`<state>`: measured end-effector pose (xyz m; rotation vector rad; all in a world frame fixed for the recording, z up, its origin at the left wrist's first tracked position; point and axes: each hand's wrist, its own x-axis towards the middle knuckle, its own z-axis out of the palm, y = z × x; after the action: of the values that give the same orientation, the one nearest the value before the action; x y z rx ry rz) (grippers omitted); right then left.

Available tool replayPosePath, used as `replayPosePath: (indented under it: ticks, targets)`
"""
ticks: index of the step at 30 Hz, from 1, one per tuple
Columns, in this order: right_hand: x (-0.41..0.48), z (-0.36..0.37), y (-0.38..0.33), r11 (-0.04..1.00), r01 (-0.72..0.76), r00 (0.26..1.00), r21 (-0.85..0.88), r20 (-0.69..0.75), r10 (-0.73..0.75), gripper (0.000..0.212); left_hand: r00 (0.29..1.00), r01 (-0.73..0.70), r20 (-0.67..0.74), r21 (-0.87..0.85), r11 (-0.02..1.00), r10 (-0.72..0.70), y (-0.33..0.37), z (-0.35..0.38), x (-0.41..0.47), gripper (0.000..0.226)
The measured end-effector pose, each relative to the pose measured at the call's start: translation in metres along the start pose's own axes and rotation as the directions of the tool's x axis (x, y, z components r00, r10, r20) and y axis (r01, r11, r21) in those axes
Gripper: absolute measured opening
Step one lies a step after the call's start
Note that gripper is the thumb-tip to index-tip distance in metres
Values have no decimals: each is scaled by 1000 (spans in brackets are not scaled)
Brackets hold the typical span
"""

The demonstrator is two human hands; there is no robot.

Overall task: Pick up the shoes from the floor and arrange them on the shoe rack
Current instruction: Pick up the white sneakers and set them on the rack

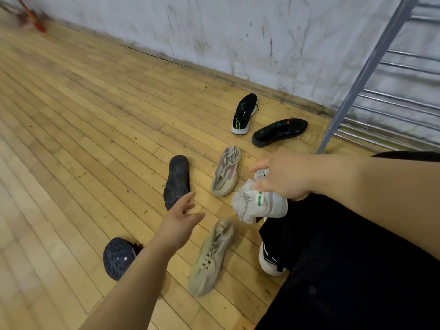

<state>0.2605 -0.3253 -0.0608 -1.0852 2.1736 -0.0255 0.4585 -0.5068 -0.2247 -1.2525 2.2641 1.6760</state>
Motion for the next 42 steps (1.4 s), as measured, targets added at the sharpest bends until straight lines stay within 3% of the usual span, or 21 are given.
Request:
replayPosePath:
  ticks: [3,7,9,11,14,17,19,21,24,28,35,38,42]
  targets:
    - [-5,-8,0,996,-9,998,90,-58,14,51,966,-248,105,98,964,238,39,15,-12,74]
    - [-31,-34,17,918,41,966,394,-250,64,61,821,-555,249,135,821,514,100,30,-17,97]
    - [-51,-46,36,728,137,933,672,-335,134,52,738,-671,237,168,722,632,136,30,-17,101]
    - [-77,-56,60,512,226,910,829,-367,192,46,670,-736,200,306,604,715,180,27,-23,96]
    - [-121,-69,100,422,340,851,840,-466,243,47,583,-777,265,456,433,768,253,32,-43,93]
    - [-182,-79,139,419,404,775,813,-547,316,43,491,-820,402,513,254,773,320,68,-63,99]
    - [-233,-75,167,432,420,715,798,-584,384,37,384,-843,515,534,64,767,357,105,-83,102]
    - [-288,-60,194,443,436,618,784,-618,486,34,264,-870,628,483,-101,733,389,149,-110,106]
    - [-368,-15,233,411,486,412,772,-616,671,30,96,-904,727,349,-246,680,418,228,-159,107]
    - [-455,74,273,327,535,174,779,-479,860,29,-65,-905,798,206,-372,600,419,338,-237,97]
    - [-538,251,299,58,552,9,832,-76,997,38,-263,-830,897,-21,-557,357,367,484,-345,95]
    - [-542,338,303,-118,496,-40,860,159,987,44,-252,-798,941,-72,-599,224,337,530,-351,98]
    - [-515,461,296,-437,215,-8,874,449,894,65,-146,-794,986,-70,-604,78,319,568,-344,92]
